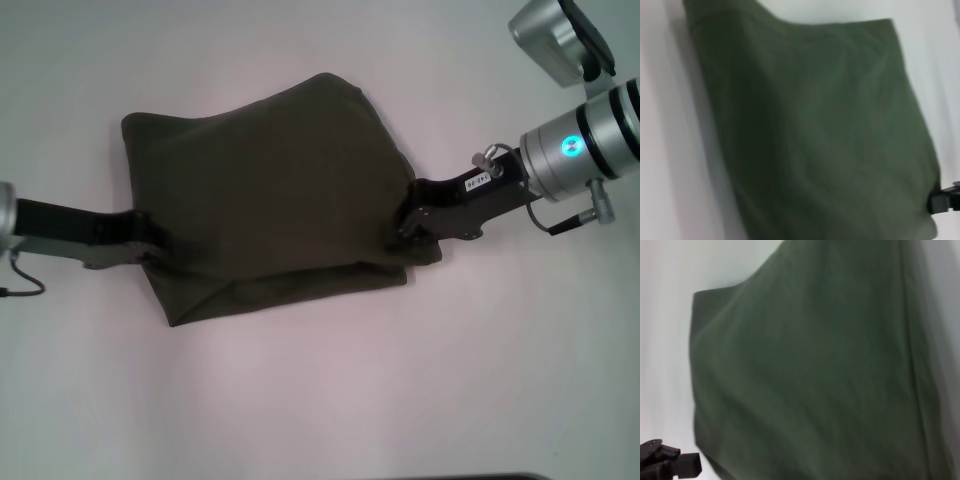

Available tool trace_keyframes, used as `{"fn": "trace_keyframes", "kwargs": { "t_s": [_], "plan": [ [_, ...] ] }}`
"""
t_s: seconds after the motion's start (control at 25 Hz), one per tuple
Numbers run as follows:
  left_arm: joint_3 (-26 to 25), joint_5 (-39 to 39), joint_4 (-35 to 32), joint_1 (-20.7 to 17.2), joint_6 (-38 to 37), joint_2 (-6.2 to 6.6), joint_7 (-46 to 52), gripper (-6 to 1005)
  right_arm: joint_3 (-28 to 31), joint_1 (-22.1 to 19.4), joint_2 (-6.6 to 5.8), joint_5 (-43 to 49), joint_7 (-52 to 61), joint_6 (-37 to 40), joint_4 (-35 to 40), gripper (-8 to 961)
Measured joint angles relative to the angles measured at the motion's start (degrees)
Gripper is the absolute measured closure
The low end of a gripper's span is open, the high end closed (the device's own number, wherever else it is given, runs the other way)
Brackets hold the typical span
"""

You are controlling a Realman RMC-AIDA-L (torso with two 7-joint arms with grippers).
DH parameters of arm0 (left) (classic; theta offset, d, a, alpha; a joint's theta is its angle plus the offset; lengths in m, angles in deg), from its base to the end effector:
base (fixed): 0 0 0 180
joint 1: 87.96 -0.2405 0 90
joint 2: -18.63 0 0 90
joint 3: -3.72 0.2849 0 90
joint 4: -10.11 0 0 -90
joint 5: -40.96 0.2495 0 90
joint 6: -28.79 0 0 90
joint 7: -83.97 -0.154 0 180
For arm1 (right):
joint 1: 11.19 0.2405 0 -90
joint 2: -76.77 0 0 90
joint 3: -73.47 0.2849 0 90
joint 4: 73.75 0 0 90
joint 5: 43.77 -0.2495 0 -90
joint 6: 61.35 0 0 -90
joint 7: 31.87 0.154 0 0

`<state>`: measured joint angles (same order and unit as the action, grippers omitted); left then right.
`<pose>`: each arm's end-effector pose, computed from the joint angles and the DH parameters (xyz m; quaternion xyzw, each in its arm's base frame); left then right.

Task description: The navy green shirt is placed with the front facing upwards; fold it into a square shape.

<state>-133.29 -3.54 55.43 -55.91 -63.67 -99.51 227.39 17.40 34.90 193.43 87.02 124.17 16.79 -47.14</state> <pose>-0.3210 0.3709 -0.0144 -0.7554 -0.6509 -0.0700 0.0278 0.2683 0.4159 -0.0856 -0.7203 0.6935 0.0078 0.0121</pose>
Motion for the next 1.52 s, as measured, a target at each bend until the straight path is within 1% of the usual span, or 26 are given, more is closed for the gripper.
{"fn": "trace_keyframes", "kwargs": {
  "t_s": [0.2, 0.36, 0.4, 0.56, 0.6, 0.72, 0.8, 0.88, 1.0, 1.12, 1.28, 1.52],
  "plan": [
    [-5.26, -0.11, 0.88, -0.38, -4.06, 0.6, -2.31, 987, 1.13, 0.54, -0.37, -0.57, -0.33, 2.52, 2.09, 950],
    [-7.77, -0.3, 0.78, -0.23, -4.49, 0.73, -2.76, 987, 1.62, 0.56, -0.69, -0.6, -0.31, 2.93, 3.41, 949],
    [-7.86, -0.34, 0.66, -0.1, -4.17, 0.64, -2.72, 987, 1.79, 0.56, -0.72, -0.6, -0.31, 2.88, 3.45, 948],
    [-6.91, 0.97, 0.13, 0.64, -0.59, -0.45, -1.57, 986, 2.01, 0.58, -0.7, -0.62, -0.34, 2.63, 3.46, 946],
    [-6.43, 1.56, -0.07, 0.75, 0.29, -0.53, -1.04, 986, 2.02, 0.56, -0.66, -0.64, -0.34, 2.62, 3.46, 946],
    [-4.54, 2.85, -0.69, 0.88, 1.86, -0.34, 0.2, 987, 2.03, 0.34, -0.56, -0.63, -0.36, 2.78, 3.46, 944],
    [-4.47, 2.92, -0.47, 0.53, 1.67, -0.07, 0.26, 987, 2.02, 0.2, -0.51, -0.63, -0.37, 2.9, 3.48, 943],
    [-4.87, 2.78, -0.02, -0.2, 1.09, 0.48, 0.31, 988, 2.03, 0.14, -0.48, -0.63, -0.36, 2.91, 3.49, 942],
    [-5.02, 2.95, 0.35, -1.73, 0.43, 1.68, 1.48, 988, 2.02, 0.11, -0.47, -0.63, -0.3, 2.97, 3.5, 941],
    [-5.1, 3.01, 1.08, -3.29, 0.77, 2.13, 3.15, 989, 2.02, 0.09, -0.47, -0.63, -0.32, 3.02, 3.52, 939],
    [-4.68, 3.09, 1.53, -4.06, 1.21, 2.18, 4.54, 990, 2.02, 0.09, -0.48, -0.63, -0.37, 2.96, 3.51, 937],
    [-3.65, 3.42, 0.64, -3.59, 1.88, 1.45, 4.72, 991, 2.03, 0.13, -0.52, -0.62, -0.38, 3.04, 3.51, 935]
  ]
}}
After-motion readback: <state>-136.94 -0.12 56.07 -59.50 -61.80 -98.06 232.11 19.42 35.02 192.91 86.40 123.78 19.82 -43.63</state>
